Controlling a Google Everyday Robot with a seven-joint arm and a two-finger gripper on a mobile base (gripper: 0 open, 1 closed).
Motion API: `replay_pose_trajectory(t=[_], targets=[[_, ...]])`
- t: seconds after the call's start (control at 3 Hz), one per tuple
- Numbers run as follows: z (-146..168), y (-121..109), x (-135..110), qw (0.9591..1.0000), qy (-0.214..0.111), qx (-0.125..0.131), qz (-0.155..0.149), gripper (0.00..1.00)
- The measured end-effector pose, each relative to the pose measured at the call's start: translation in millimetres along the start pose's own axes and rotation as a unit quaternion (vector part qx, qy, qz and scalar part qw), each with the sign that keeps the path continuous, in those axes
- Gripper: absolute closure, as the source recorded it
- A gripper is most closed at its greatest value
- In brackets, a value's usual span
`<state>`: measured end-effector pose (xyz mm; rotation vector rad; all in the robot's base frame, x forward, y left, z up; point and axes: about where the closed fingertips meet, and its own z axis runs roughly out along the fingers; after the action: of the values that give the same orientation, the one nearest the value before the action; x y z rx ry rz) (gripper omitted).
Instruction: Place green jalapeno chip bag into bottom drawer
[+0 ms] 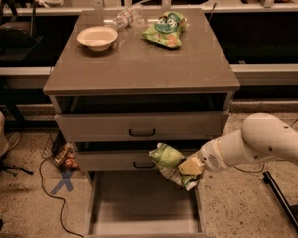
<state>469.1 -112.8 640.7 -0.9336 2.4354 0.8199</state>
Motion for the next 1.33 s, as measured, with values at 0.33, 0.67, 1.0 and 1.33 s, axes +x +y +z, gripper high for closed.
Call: replay_pose_trajectory(t=[0.33, 0.67, 1.0, 1.33], targets=[[0.0, 0.0, 0.0, 1.0000, 0.000, 0.000, 0.000, 1.00], [42.5, -15.4, 25.8, 0.9997, 0.018, 0.004, 0.016, 1.00], [149.0, -49.9, 79.8, 0.9977, 0.038, -0.006, 0.056, 0.98], [224.5, -71.5, 112.5, 0.9937, 0.053, -0.021, 0.096, 0.75]])
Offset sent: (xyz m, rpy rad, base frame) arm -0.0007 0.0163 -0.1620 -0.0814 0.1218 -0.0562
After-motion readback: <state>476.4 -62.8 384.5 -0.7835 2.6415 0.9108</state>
